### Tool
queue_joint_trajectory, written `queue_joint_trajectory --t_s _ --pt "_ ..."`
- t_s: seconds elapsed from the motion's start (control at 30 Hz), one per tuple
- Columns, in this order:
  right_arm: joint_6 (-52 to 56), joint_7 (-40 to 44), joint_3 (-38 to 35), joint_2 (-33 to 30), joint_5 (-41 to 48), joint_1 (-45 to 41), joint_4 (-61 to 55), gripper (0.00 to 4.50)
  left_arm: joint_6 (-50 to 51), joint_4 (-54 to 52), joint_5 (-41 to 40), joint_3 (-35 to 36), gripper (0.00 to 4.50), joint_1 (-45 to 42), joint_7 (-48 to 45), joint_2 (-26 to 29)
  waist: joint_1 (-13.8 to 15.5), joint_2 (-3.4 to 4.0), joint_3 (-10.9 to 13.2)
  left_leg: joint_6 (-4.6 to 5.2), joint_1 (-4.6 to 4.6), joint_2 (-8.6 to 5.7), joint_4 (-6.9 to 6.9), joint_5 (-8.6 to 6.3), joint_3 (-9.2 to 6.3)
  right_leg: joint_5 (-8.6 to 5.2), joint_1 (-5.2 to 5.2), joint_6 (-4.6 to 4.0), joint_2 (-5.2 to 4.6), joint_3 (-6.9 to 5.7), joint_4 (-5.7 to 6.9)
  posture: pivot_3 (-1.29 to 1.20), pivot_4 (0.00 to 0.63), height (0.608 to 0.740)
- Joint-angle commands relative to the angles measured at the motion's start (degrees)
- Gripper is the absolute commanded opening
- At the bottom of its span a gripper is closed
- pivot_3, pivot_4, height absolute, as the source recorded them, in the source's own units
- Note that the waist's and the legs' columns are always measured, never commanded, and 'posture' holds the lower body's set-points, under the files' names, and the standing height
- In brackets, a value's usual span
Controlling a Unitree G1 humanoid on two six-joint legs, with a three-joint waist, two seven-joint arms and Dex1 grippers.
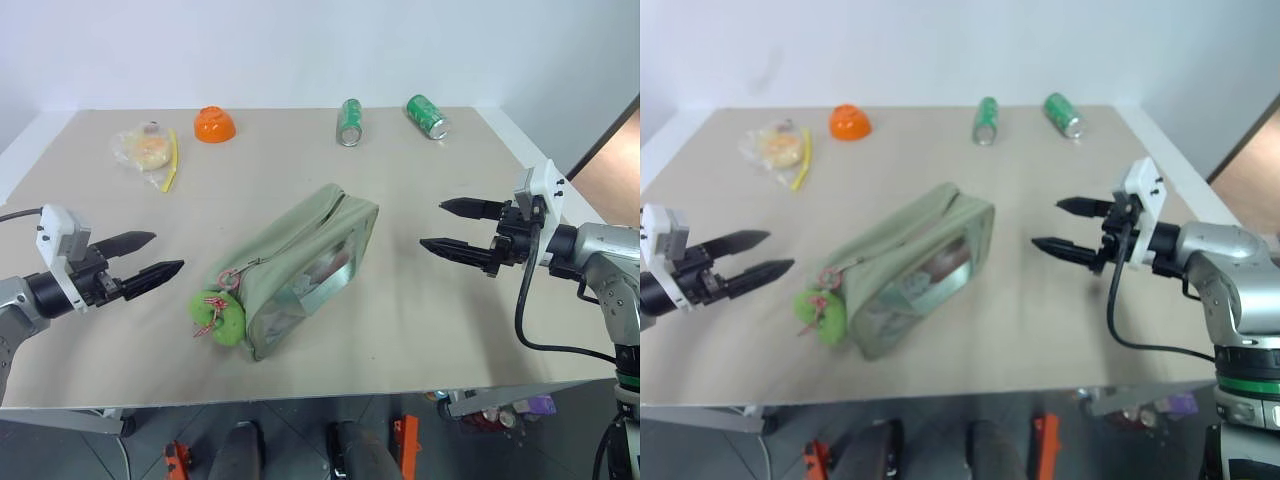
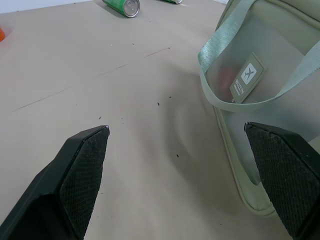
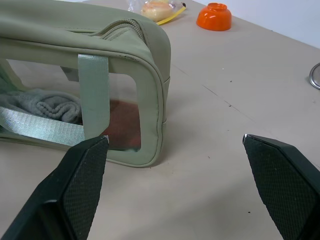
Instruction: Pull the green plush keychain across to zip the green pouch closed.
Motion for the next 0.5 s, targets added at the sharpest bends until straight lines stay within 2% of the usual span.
queue_joint_trajectory --t_s 0.03,0.23,0.5 --pt "-0.78 0.53 0.08 -1.29 -0.37 -1.69 -2.02 4.47 0.63 -0.54 -1.73 2.23 4.5 -2.69 -0.62 2.05 0.0 0.0 0.0 0.0 0.0 0.0 0.0 0.0 0.0 0.0 0.0 0.0 0.0 0.0 0.0 0.0 0.15 0.74" --pt "-1.56 3.92 3.38 -3.66 -2.49 -9.54 0.39 4.47 3.59 -1.27 -4.95 1.37 4.5 -10.24 -1.18 4.25 -0.02 -0.03 0.04 0.0 0.01 0.02 0.05 0.0 0.09 0.0 -0.05 0.0 0.02 0.05 0.11 0.0 0.15 0.74" --pt "-3.64 16.02 8.71 -2.02 -1.37 -26.56 5.75 4.47 6.08 -1.04 -7.3 -1.55 4.5 -17.16 -3.76 4.67 -0.13 -0.02 0.05 -0.01 0.02 0.12 0.01 -0.01 0.17 -0.05 -0.14 -0.05 0.14 0.12 0.24 0.0 0.15 0.74"
